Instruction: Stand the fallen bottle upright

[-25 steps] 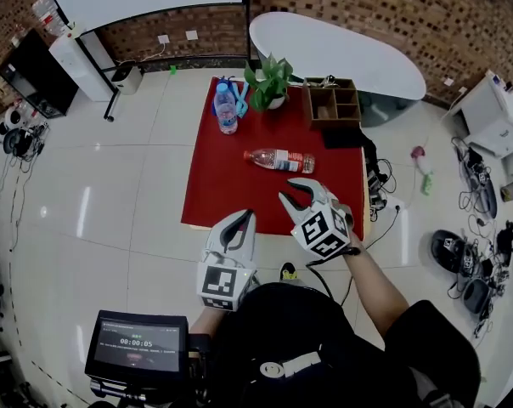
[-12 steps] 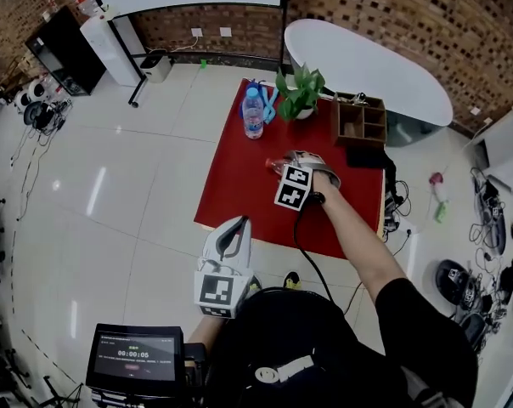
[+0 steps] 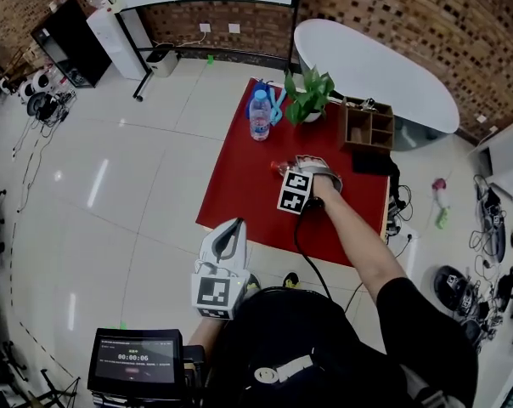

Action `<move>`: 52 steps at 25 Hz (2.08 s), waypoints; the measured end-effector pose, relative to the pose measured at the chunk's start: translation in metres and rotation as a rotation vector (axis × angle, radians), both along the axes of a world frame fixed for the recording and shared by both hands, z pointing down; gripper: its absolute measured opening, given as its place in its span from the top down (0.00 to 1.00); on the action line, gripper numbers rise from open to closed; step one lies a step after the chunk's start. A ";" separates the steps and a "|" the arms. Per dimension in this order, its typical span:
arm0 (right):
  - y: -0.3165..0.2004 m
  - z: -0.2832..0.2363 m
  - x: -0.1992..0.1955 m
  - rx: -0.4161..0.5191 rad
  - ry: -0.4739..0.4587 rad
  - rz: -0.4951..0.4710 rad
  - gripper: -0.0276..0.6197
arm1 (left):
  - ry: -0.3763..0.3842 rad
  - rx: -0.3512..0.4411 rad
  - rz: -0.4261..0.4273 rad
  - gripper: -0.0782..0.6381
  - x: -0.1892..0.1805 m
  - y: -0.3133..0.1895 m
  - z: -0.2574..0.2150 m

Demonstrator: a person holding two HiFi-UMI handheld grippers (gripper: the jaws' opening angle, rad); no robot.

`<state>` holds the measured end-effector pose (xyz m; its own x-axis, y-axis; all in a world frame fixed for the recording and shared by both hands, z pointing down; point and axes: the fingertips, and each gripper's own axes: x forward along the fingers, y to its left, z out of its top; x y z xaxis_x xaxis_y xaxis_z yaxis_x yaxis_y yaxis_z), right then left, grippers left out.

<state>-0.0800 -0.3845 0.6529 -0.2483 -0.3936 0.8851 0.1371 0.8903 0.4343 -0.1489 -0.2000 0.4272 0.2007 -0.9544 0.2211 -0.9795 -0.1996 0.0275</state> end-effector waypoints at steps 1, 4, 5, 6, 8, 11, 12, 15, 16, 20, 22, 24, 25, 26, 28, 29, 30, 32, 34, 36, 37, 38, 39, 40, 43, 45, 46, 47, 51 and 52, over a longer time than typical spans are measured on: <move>-0.001 -0.009 -0.001 -0.003 -0.051 0.012 0.56 | -0.001 0.003 0.013 0.89 0.003 -0.003 -0.002; 0.000 -0.050 0.001 -0.022 -0.223 0.076 0.56 | -0.005 0.012 0.051 0.89 0.015 -0.012 -0.004; -0.001 -0.065 0.004 -0.024 -0.283 0.105 0.57 | -0.006 0.015 0.064 0.89 0.019 -0.015 -0.004; -0.002 -0.078 0.009 -0.028 -0.345 0.137 0.57 | -0.007 0.018 0.077 0.89 0.023 -0.018 -0.004; -0.003 -0.101 0.021 -0.043 -0.461 0.207 0.57 | -0.008 0.023 0.104 0.89 0.032 -0.023 -0.005; -0.002 -0.127 0.041 -0.086 -0.622 0.316 0.57 | -0.010 0.029 0.139 0.89 0.042 -0.028 -0.008; -0.002 -0.133 0.045 -0.105 -0.672 0.347 0.57 | -0.010 0.031 0.150 0.89 0.045 -0.028 -0.010; 0.002 -0.144 0.055 -0.140 -0.770 0.404 0.57 | -0.009 0.038 0.175 0.89 0.052 -0.030 -0.013; 0.004 -0.147 0.056 -0.147 -0.787 0.417 0.58 | -0.006 0.037 0.177 0.89 0.054 -0.031 -0.015; 0.008 -0.144 0.055 -0.177 -0.804 0.445 0.58 | -0.001 0.035 0.185 0.89 0.059 -0.033 -0.020; 0.009 -0.135 0.053 -0.186 -0.781 0.447 0.58 | -0.007 0.046 0.197 0.89 0.059 -0.032 -0.017; 0.008 -0.129 0.053 -0.188 -0.781 0.458 0.58 | -0.008 0.049 0.196 0.89 0.058 -0.030 -0.015; 0.007 -0.128 0.053 -0.187 -0.786 0.465 0.58 | -0.007 0.048 0.192 0.89 0.056 -0.030 -0.014; 0.006 -0.127 0.053 -0.185 -0.789 0.469 0.58 | -0.007 0.046 0.187 0.89 0.055 -0.029 -0.013; 0.004 -0.126 0.054 -0.183 -0.786 0.469 0.57 | -0.006 0.042 0.178 0.89 0.053 -0.028 -0.012; 0.002 -0.126 0.056 -0.182 -0.785 0.472 0.57 | -0.005 0.040 0.177 0.89 0.053 -0.028 -0.011; 0.001 -0.126 0.058 -0.180 -0.791 0.477 0.57 | -0.006 0.040 0.179 0.89 0.052 -0.029 -0.010; -0.001 -0.133 0.059 -0.172 -0.828 0.490 0.57 | -0.008 0.042 0.181 0.89 0.051 -0.026 -0.010; 0.005 -0.145 0.058 -0.162 -0.868 0.496 0.57 | -0.007 0.044 0.172 0.89 0.050 -0.014 -0.012; 0.016 -0.160 0.062 -0.136 -0.899 0.500 0.57 | -0.001 0.049 0.173 0.89 0.050 -0.003 -0.013; 0.021 -0.169 0.066 -0.124 -0.922 0.504 0.57 | 0.002 0.052 0.177 0.89 0.051 0.001 -0.013; 0.027 -0.178 0.069 -0.122 -0.956 0.510 0.57 | 0.003 0.054 0.182 0.89 0.051 0.004 -0.013; 0.035 -0.188 0.073 -0.133 -1.003 0.524 0.57 | 0.005 0.055 0.185 0.89 0.051 0.006 -0.013; 0.045 -0.196 0.078 -0.153 -1.059 0.549 0.58 | 0.007 0.055 0.188 0.89 0.050 0.008 -0.014; 0.080 -0.210 0.096 -0.182 -1.202 0.649 0.95 | 0.020 0.056 0.203 0.89 0.047 0.013 -0.015; 0.106 -0.203 0.102 -0.220 -1.221 0.694 0.95 | 0.029 0.054 0.223 0.89 0.046 0.015 -0.015; 0.119 -0.198 0.102 -0.245 -1.222 0.712 0.95 | 0.033 0.052 0.235 0.89 0.045 0.017 -0.015; 0.131 -0.192 0.101 -0.268 -1.219 0.726 0.95 | 0.039 0.049 0.243 0.89 0.043 0.018 -0.013; 0.173 -0.169 0.093 -0.313 -1.171 0.754 0.95 | 0.071 0.022 0.269 0.89 0.036 0.033 -0.003; 0.183 -0.166 0.092 -0.318 -1.159 0.762 0.95 | 0.079 0.011 0.280 0.89 0.036 0.038 0.001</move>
<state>0.0118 -0.2019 0.4870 -0.7034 -0.5840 0.4051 -0.7012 0.6633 -0.2614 -0.1125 -0.1620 0.4281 0.4731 -0.8614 0.1845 -0.8810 -0.4628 0.0983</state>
